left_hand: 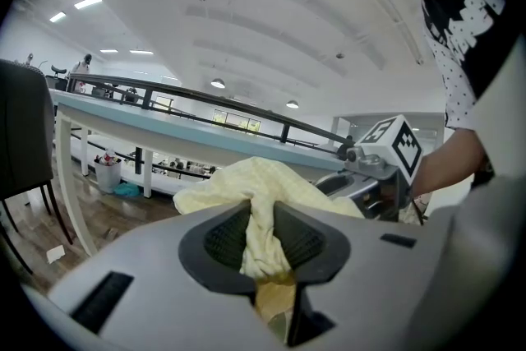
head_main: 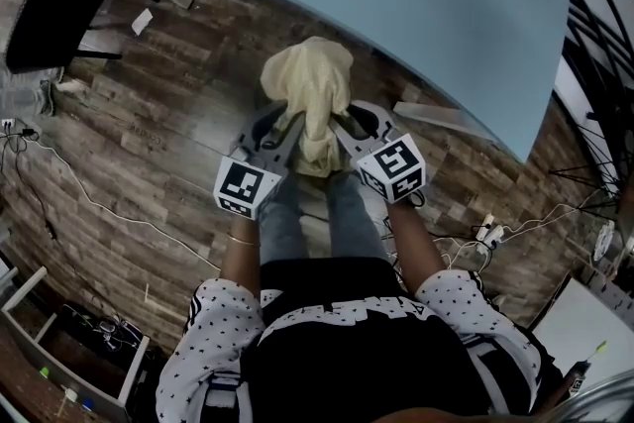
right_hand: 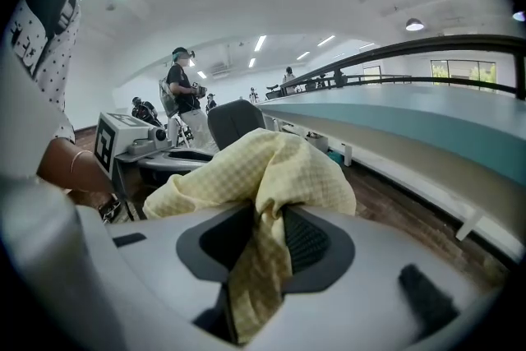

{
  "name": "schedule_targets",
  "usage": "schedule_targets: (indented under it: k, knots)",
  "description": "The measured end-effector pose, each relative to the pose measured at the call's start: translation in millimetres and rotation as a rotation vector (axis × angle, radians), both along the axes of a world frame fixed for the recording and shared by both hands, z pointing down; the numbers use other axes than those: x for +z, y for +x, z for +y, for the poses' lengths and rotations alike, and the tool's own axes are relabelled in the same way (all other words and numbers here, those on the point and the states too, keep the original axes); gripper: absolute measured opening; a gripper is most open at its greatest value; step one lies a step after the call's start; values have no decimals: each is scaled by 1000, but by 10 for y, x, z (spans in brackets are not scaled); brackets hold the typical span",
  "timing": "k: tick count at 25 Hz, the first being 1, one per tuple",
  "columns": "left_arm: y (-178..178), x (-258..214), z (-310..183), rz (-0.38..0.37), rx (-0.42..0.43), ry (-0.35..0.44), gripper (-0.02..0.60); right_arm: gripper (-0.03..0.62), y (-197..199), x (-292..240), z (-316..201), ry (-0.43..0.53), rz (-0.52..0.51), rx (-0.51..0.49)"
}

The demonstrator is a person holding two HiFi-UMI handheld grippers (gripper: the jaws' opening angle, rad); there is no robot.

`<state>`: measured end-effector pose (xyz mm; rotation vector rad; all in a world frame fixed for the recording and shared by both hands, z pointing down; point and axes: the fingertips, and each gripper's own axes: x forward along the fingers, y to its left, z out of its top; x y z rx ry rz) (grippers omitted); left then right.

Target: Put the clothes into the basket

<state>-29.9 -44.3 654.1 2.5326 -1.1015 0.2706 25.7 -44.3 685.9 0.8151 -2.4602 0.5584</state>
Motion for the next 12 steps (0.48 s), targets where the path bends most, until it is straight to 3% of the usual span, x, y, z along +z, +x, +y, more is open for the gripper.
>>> schedule_targets:
  k: [12]
  knots:
    - [-52,95,-51,13,-23,-30,77,137,110,180,-69,-42,52,57]
